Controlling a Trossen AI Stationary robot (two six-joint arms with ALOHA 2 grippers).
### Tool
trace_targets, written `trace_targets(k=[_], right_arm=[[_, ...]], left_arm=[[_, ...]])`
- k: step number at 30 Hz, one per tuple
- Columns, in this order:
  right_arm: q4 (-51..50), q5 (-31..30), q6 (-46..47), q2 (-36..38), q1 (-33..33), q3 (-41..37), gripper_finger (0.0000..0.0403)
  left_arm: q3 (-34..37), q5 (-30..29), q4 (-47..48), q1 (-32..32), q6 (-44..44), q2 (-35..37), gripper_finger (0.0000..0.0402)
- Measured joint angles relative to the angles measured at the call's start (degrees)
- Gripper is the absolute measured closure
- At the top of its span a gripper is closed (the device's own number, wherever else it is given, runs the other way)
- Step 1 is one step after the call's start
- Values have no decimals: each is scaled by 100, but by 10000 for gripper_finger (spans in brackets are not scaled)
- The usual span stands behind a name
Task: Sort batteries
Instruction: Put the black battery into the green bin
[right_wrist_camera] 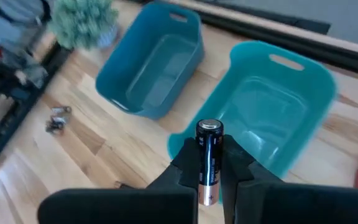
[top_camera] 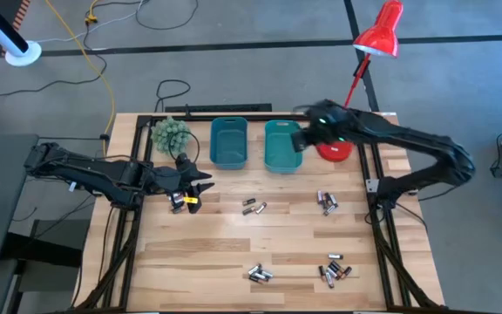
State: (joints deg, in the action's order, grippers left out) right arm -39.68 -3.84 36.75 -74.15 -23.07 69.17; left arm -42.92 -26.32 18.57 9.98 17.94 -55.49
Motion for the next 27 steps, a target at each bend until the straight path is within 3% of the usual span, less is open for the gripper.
trace_targets(k=[8, 13, 21, 27], right_arm=[[-82, 669, -515, -1877, -584, 799, 368], [-209, 783, -518, -2754, -834, 1015, 368], [-309, 800, -922, -3684, -809, 1470, 367], [-1032, 807, -1585, -4253, -768, 2026, 367]], left_arm=[[0, -10, 118, 0, -19, 1, 278], [0, -10, 295, 0, 6, 1, 278], [0, -108, 334, 0, -16, -1, 278], [0, -126, 363, -2, -9, -1, 278]])
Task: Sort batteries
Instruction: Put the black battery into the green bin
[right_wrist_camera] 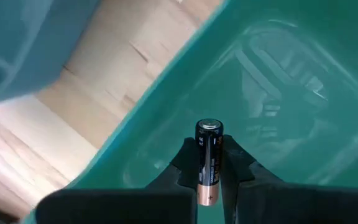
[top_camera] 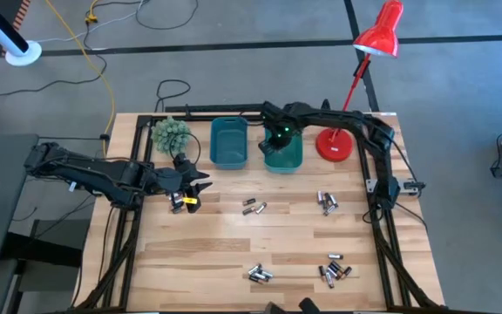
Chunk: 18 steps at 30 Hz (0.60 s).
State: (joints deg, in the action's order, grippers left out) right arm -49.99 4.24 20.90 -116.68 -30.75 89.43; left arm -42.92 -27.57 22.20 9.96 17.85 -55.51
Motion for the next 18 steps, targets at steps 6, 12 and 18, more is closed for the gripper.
trace_targets(k=[6, 12, 18], right_arm=[[-784, -20, -994, -341, -95, 445, 367], [-706, -96, -1391, -370, -133, 458, 367], [-623, -104, -1410, -370, -108, 404, 366]], left_arm=[[0, -8, 38, 2, 94, 0, 278], [-2, -11, 41, 2, 131, 0, 278], [0, -11, 41, 2, 144, 0, 278]])
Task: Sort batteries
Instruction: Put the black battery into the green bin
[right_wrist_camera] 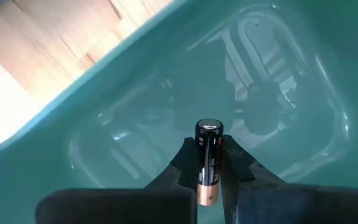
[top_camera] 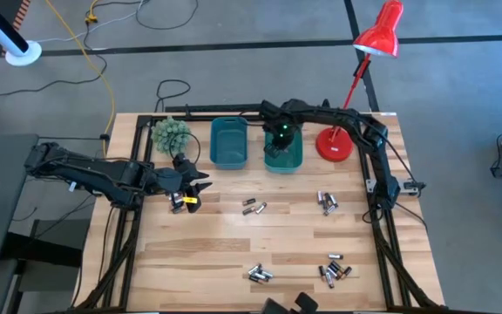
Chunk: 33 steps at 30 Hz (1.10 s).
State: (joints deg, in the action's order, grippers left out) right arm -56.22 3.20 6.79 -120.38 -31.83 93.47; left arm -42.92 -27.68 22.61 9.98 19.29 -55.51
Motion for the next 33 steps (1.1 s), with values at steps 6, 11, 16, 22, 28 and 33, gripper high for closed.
trace_targets(k=[6, 11, 16, 22, 28, 33], right_arm=[[-2, -7, -68, 0, 31, -7, 349], [-7, -7, 26, 0, 30, -7, 335], [-7, -7, 28, 0, 30, -7, 331], [-7, -6, 101, 0, 29, -7, 330], [-5, -4, 130, 0, 17, -7, 330], [-5, -4, 130, 0, 10, -7, 317]], left_arm=[[-1, 0, 0, 0, 0, 0, 278], [0, 0, 2, 0, 56, 0, 278], [0, 0, 4, 0, 66, 0, 278], [0, 0, 4, 0, 66, 0, 278], [0, 2, 4, 0, 66, 0, 278], [-2, 2, 17, 0, 66, 0, 278]])
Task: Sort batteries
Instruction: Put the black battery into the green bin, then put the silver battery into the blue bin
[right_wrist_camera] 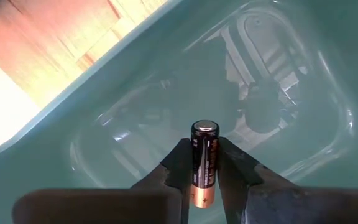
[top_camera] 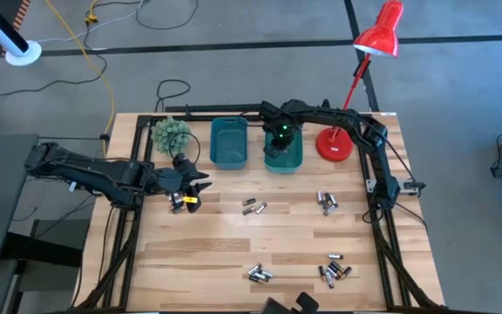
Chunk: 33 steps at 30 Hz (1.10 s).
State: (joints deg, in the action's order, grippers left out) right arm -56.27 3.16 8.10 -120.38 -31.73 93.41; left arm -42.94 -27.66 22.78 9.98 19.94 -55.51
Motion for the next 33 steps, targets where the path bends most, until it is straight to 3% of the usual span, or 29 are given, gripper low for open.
trace_targets(k=[8, 13, 21, 29, 33], right_arm=[[-4, 0, 0, 0, -26, 0, 237], [-96, 0, 0, 2, -26, 33, 212], [-511, 2, -2, 258, -19, 586, 219], [-506, -149, 113, 1456, 47, 547, 240], [-298, -170, 292, 2267, 153, 118, 246]], left_arm=[[0, 0, 51, 0, 0, 0, 278], [2, 0, 57, 0, -90, 0, 278], [2, 0, 53, 0, -212, 0, 278], [2, 0, 51, 0, -215, 0, 278], [2, -1, 47, 0, -216, 0, 278]])
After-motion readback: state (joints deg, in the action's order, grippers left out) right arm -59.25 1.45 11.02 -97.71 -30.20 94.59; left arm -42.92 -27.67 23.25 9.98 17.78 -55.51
